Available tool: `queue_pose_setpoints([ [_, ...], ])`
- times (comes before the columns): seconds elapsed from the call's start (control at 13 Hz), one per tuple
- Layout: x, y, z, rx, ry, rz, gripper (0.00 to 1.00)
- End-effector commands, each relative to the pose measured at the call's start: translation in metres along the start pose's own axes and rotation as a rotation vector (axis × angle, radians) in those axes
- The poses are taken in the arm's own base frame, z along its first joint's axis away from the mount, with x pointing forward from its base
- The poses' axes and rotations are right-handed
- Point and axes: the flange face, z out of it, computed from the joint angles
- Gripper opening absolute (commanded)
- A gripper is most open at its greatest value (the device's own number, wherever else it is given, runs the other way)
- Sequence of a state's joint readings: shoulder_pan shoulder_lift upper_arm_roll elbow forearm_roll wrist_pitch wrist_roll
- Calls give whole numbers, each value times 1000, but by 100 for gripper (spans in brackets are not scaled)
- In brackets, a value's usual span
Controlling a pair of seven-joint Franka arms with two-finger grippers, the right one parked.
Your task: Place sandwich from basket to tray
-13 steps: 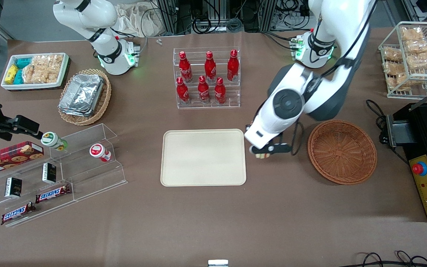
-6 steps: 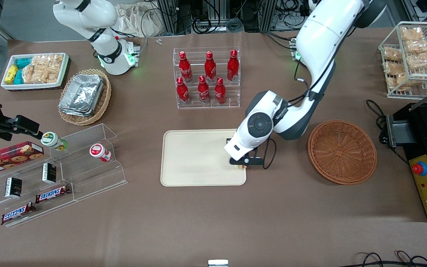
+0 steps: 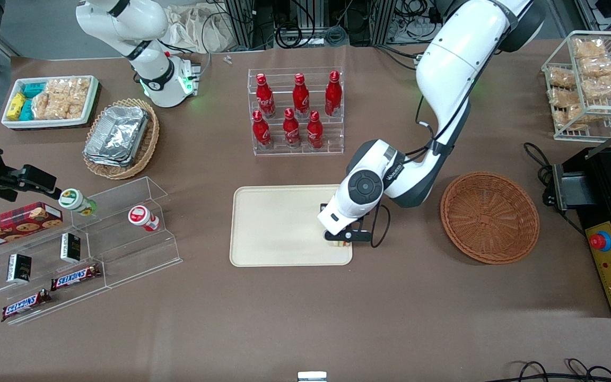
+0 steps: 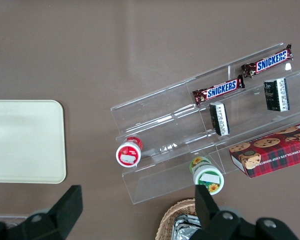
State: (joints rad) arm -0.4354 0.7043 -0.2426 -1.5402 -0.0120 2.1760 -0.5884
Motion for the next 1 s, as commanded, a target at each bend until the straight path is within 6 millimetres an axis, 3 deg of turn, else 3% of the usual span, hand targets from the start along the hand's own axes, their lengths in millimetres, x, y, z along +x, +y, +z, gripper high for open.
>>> queue_pose_setpoints([
  [0.0, 4, 6, -15, -2, 31, -9, 99],
  [0.23, -4, -4, -77, 18, 28, -31, 100],
  [0.62, 0, -118, -199, 77, -46, -39, 99],
  [0.92, -9, -215, -272, 100, -76, -26, 99],
])
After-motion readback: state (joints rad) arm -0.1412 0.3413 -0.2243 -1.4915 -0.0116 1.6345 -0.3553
